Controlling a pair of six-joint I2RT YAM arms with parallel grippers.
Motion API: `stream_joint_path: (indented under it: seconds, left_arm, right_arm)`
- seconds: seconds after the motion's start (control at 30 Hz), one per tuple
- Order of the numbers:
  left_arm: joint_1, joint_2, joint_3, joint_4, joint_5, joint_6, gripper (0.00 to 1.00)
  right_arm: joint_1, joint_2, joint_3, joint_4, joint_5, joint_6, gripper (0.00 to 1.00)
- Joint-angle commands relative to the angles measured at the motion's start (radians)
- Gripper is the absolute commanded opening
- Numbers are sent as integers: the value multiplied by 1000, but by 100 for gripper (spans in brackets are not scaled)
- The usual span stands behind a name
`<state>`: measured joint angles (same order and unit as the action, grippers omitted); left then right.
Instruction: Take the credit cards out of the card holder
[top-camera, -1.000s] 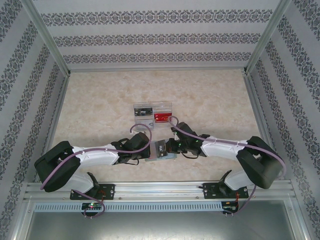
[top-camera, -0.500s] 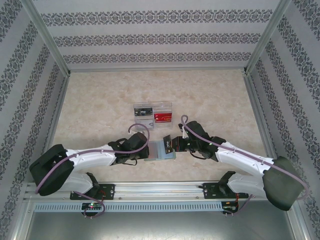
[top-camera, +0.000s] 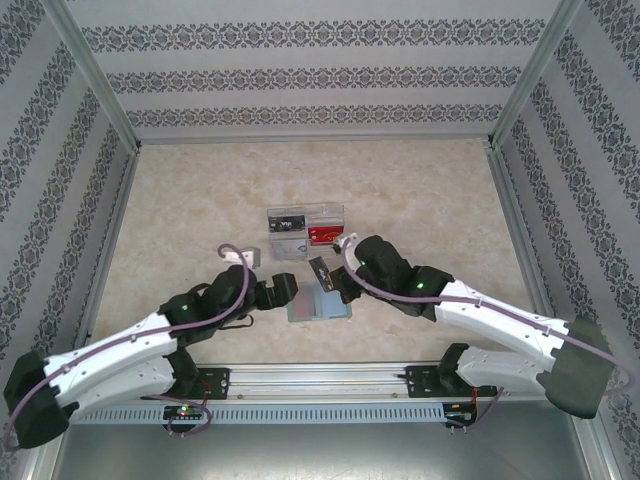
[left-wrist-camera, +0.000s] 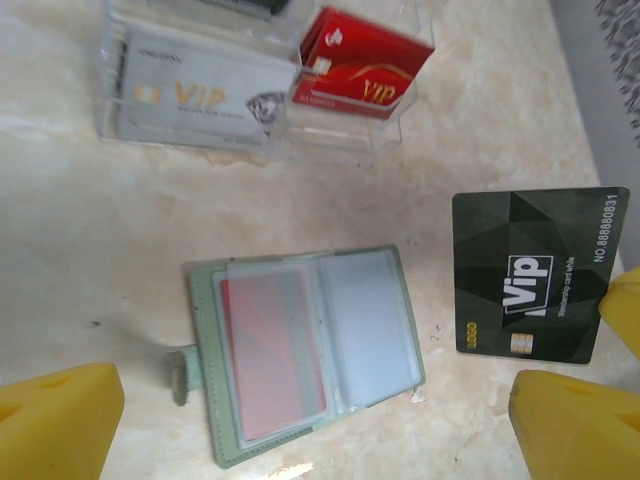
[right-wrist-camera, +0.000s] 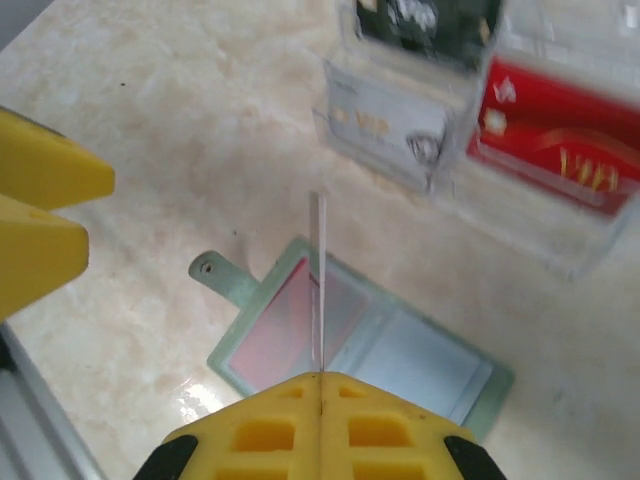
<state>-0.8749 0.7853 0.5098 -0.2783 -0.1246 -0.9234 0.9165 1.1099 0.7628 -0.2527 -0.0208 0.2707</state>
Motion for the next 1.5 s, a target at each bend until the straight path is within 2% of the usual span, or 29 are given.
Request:
stream_joint_path:
  seconds: [0.0, 0.2, 0.37, 0.8, 1.1, 1.47]
  left_arm:
    - [8, -117, -35, -143, -89, 8, 100]
    - [8, -361, -72, -269, -149, 11, 100]
    - [8, -501, -99, -346, -178, 9, 100]
    - [8, -693, -108, -498, -178, -3, 100]
    - [8, -734, -89, -558, -182, 3, 100]
    - [8, -734, -84, -566, -194, 3, 100]
  right_arm:
    - [48, 26, 40, 32, 137, -257, 0]
    - [74, 146, 161, 18, 218, -506, 0]
    - [85, 244, 215, 61, 292, -725, 0]
    - [79, 513, 442, 89, 336, -1192, 0]
    - [17, 649, 567, 45, 298, -1275, 0]
    - [-37, 727, 628, 44, 263, -1255, 0]
